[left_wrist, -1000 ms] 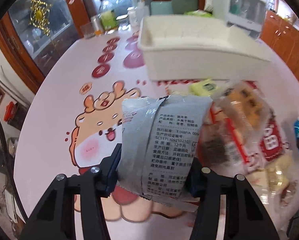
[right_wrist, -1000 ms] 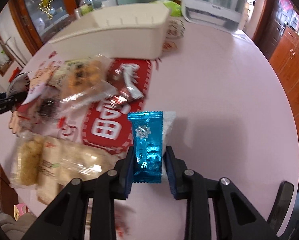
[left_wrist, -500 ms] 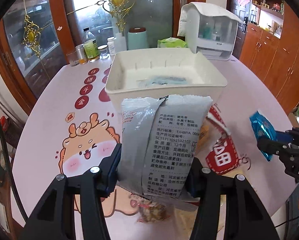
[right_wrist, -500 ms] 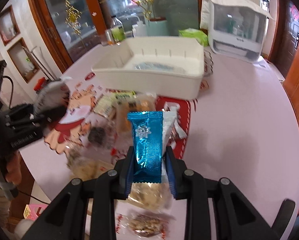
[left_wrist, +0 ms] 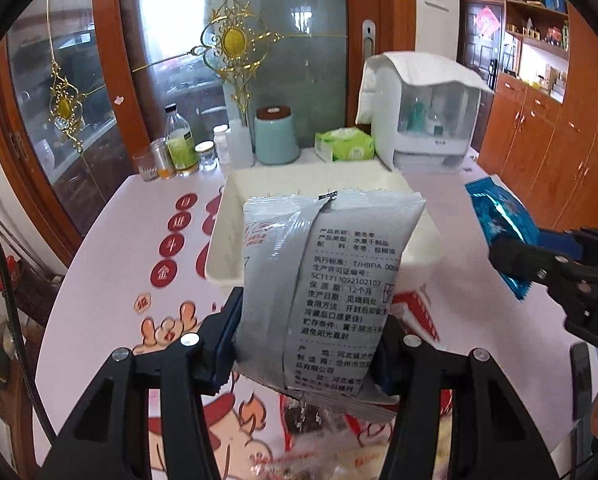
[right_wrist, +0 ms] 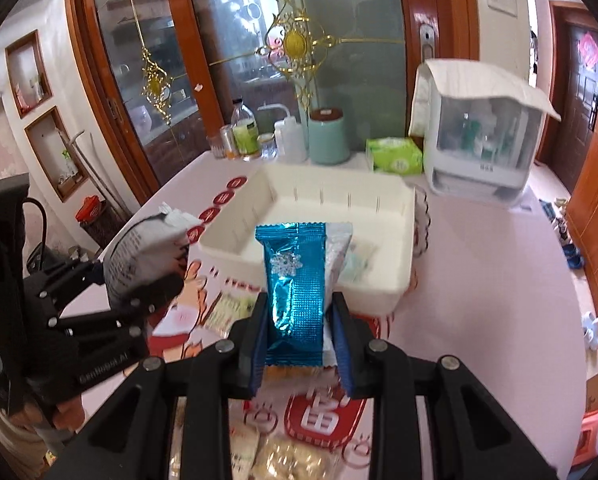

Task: Organize snacks
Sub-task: 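Carry both items into the white tray and open both tools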

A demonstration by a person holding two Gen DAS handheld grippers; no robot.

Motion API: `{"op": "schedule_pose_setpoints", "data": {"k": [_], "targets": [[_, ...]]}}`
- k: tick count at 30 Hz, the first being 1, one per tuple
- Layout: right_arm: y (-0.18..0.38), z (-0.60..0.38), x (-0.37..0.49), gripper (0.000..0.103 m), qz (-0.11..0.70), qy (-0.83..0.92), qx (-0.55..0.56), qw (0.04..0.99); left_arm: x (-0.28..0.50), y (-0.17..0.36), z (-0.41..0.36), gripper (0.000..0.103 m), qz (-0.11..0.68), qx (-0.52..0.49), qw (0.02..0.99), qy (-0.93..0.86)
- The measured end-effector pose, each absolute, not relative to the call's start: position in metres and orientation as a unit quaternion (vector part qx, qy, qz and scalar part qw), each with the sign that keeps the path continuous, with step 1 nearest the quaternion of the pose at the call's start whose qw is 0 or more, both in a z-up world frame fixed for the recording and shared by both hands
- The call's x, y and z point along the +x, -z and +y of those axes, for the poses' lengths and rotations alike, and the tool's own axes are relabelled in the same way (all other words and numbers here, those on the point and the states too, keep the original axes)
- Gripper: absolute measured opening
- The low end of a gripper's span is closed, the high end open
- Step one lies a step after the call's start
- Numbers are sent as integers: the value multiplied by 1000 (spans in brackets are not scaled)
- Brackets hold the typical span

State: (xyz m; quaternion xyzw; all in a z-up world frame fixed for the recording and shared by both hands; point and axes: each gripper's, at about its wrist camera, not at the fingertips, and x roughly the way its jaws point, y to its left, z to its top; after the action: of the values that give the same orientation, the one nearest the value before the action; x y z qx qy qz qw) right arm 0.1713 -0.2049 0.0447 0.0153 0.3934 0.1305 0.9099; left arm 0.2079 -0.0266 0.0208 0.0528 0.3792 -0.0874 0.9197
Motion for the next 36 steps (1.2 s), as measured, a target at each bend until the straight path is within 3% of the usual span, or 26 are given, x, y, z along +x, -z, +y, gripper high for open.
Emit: {"op": "schedule_pose_setpoints", "data": {"k": [12,26,27,30,32,36], "targets": [[-46,-214,264,29,391,-80,29,917,294,-24,-37,53,346,52,936,48],[30,-221,346,30,439,-77,80,892,369,55,-53,54,398,50,915,45],[37,-220,350,30,445,-77,78,889,373,61,-52,56,400,47,914,45],[56,-216,361,34,459,-68,70,883,381,76,-49,103,412,25,907,80],[69,-215,368,45,472,-67,69,876,385,84,-50,102,421,22,903,79],[83,-214,375,48,486,-64,68,869,386,91,-53,102,422,28,903,77]]}}
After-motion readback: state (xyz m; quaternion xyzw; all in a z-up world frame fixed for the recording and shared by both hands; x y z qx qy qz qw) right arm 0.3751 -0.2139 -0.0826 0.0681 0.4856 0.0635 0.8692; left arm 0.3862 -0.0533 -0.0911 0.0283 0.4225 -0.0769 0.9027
